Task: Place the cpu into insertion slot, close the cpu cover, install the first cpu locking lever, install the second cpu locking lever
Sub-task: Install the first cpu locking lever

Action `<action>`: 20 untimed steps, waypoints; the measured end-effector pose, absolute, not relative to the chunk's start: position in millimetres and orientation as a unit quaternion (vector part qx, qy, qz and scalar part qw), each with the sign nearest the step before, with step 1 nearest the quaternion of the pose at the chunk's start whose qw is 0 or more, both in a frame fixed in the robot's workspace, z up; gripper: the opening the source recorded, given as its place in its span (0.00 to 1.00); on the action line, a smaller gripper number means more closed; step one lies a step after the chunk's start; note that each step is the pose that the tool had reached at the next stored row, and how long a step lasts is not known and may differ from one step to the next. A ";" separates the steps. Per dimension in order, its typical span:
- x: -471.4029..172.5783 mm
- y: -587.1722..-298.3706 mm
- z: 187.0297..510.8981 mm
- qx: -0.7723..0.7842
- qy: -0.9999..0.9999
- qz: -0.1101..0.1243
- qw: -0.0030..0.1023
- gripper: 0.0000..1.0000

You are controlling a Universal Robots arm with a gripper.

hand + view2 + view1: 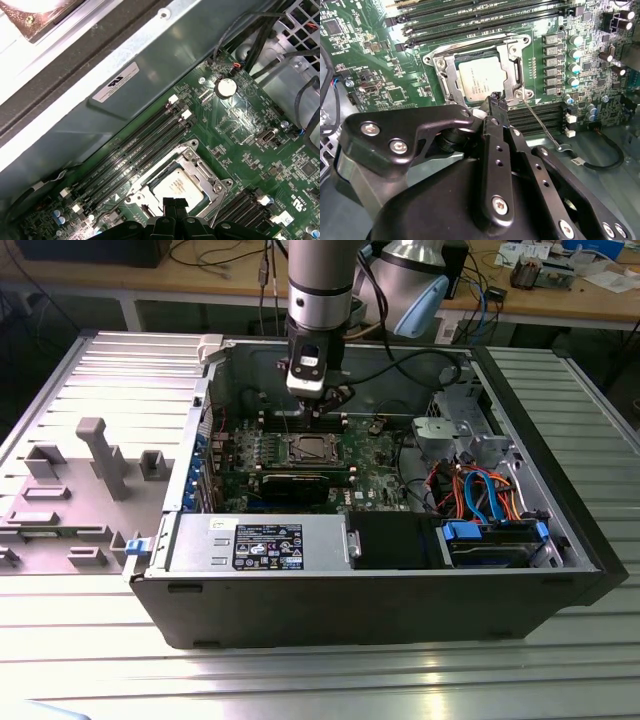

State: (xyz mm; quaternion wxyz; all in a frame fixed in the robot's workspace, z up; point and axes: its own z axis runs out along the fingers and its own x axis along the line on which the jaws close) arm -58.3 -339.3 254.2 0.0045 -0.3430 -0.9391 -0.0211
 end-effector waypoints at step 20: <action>-58.3 -339.3 254.2 -0.304 -0.952 -0.021 0.005 0.11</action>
